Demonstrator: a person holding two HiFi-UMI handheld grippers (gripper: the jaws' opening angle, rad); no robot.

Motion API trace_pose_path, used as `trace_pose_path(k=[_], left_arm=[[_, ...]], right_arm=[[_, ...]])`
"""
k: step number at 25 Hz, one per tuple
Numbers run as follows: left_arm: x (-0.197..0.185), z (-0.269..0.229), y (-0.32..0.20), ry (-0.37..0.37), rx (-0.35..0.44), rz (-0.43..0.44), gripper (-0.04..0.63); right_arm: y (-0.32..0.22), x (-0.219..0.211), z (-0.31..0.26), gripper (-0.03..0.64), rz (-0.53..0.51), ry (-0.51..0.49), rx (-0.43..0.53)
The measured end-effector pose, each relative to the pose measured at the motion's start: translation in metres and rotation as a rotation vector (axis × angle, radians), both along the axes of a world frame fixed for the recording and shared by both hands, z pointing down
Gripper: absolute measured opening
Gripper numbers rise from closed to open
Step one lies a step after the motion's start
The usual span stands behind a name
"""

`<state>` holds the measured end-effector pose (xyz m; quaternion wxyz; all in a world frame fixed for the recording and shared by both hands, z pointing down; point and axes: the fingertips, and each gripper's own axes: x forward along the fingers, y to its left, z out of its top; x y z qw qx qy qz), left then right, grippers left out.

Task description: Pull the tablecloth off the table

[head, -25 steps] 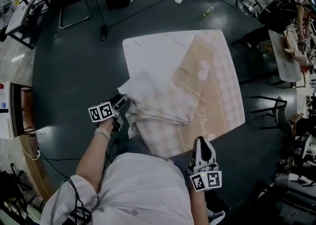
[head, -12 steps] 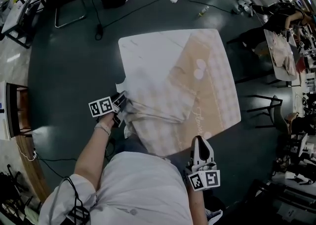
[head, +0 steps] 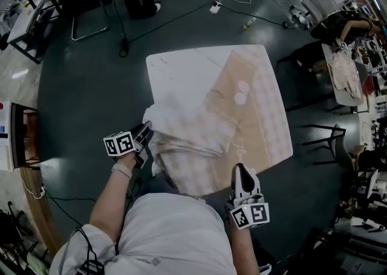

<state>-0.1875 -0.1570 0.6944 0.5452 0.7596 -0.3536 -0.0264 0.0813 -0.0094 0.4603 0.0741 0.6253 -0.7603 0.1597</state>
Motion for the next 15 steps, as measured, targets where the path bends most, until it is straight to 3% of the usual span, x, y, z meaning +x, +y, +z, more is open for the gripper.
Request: trace_pose_path(k=[7,15], left_arm=[[0.009,-0.049,0.023,-0.055,0.096,0.036,0.012],[0.012,-0.090,0.055,-0.138,0.136,-0.081,0.012]], right_arm=[[-0.028,0.033,-0.001,0.034,-0.083,-0.012,-0.009],[-0.088,0.098,0.023,0.034,-0.218,0.064,-0.074]])
